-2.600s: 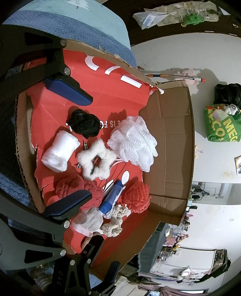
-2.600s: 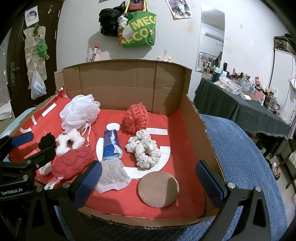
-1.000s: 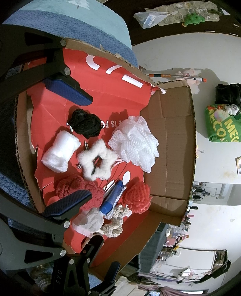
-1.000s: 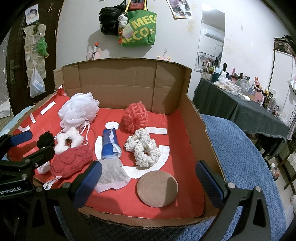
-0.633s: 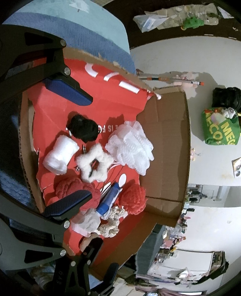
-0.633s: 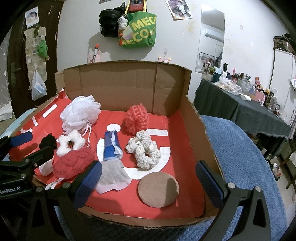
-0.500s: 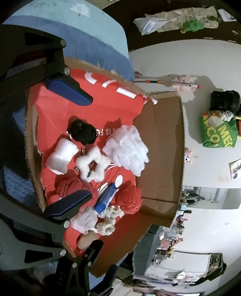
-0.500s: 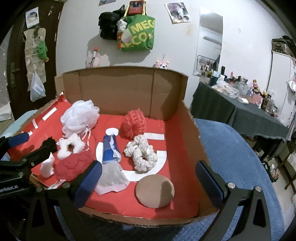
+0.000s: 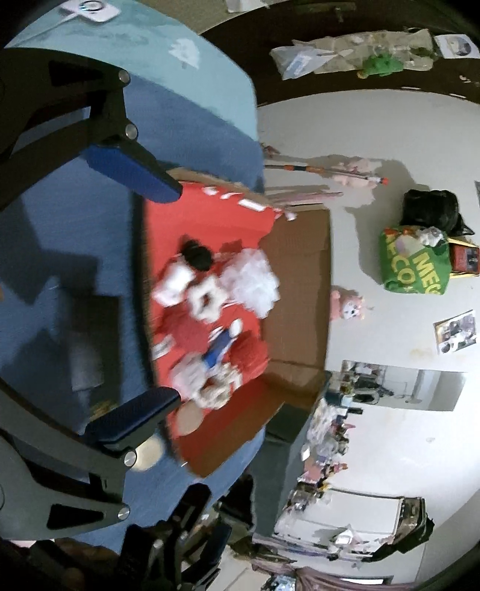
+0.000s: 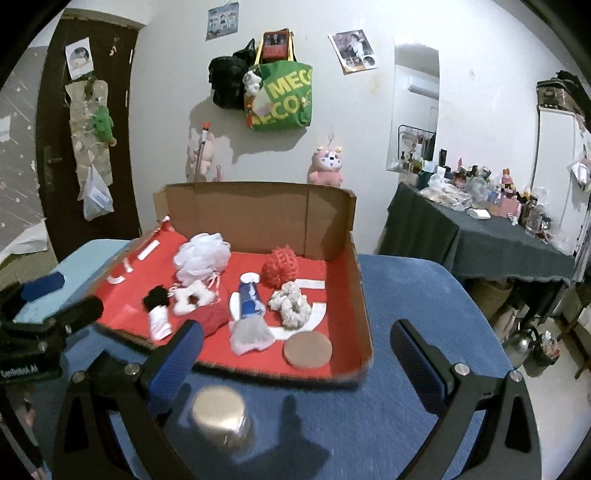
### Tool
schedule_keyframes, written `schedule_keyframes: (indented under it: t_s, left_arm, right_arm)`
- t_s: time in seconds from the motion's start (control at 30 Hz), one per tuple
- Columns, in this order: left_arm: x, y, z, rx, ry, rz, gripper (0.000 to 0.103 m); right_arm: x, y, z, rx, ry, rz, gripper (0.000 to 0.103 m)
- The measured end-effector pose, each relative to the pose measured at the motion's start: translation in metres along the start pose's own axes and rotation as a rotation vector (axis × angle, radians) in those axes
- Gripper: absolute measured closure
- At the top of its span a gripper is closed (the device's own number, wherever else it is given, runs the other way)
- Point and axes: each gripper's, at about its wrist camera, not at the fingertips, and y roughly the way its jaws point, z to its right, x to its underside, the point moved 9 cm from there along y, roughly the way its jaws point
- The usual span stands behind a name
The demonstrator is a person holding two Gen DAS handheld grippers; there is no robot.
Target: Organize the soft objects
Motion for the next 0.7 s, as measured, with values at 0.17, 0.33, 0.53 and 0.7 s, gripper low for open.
schedule_keyframes:
  t_s: [0.17,0.33,0.53,0.7]
  left_arm:
    - [0.037,-0.021,0.011,0.030,-0.018,-0.074,0.001]
    - [0.072,-0.029,0.019,0.025,-0.026,-0.130,0.000]
    - [0.108,-0.019,0.026,0.013,-0.031,-0.194,0.000]
    - [0.128,0.002,0.022,-0.025,-0.030,-0.255,0.000]
  right_arm:
    - [0.029,-0.026,-0.002,-0.029,0.026,-0.049,0.000]
    - [0.067,-0.032,-0.016,-0.034,0.008,-0.106,0.000]
    - [0.109,-0.015,-0.026,-0.012,0.021,-0.188,0.000]
    - [0.132,0.010,-0.022,0.012,0.024,-0.255,0.000]
